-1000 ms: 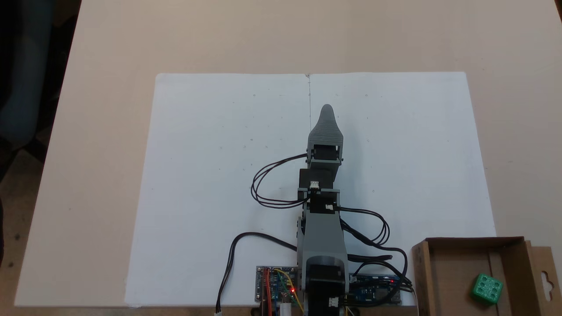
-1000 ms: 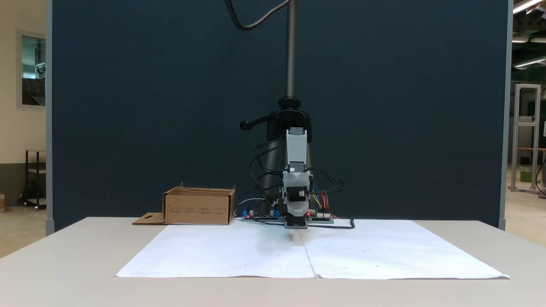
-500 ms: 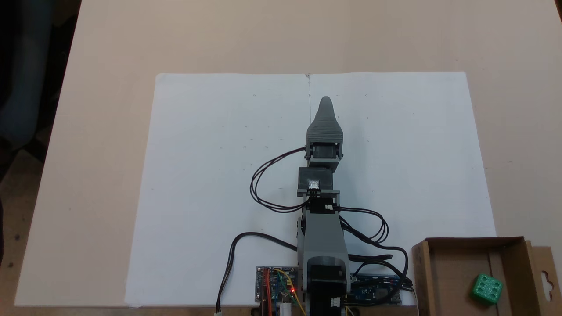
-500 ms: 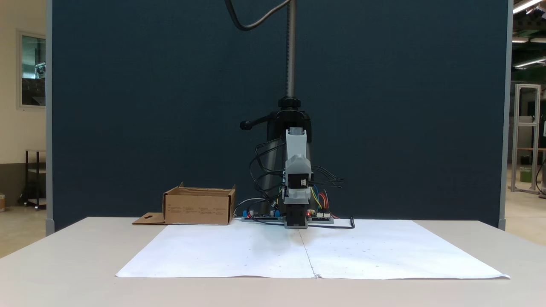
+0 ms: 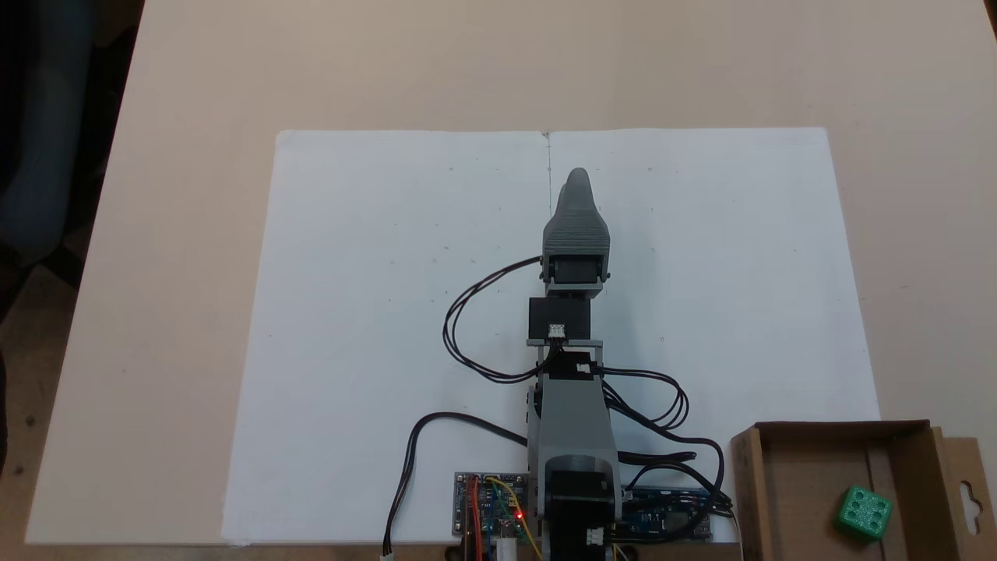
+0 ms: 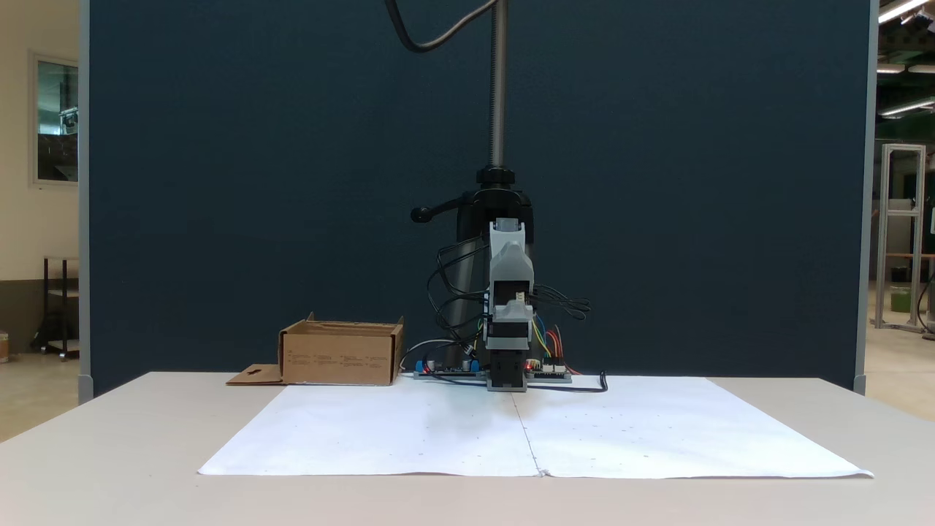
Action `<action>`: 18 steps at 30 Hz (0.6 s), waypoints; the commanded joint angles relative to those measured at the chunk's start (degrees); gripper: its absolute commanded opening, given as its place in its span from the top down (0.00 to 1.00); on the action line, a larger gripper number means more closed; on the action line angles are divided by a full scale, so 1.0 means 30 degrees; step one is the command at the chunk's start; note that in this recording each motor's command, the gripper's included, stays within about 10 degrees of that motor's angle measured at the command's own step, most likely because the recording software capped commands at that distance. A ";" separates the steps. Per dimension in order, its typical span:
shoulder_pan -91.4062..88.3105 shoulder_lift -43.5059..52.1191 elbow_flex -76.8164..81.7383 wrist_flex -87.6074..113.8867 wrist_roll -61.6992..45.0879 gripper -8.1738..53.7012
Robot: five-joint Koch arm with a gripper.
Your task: Grasp a green dice and put it in the bin.
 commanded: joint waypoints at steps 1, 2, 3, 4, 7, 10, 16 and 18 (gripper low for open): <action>0.0059 0.2227 0.1289 -0.3187 -0.1289 0.15; 0.0059 0.2227 0.1289 -0.3597 -0.1289 0.15; 0.0059 0.2227 0.1289 -0.3691 -0.1318 0.15; 0.0088 0.2227 0.1289 -0.3633 -0.1318 0.15; 0.0410 0.2197 0.1260 -0.3457 -0.1289 0.15; 0.0439 0.2168 0.1260 -0.3457 -0.1289 0.15; 0.0439 0.2168 0.1260 -0.3457 -0.1289 0.15; 0.0439 0.2168 0.1289 -0.3457 -0.1289 0.15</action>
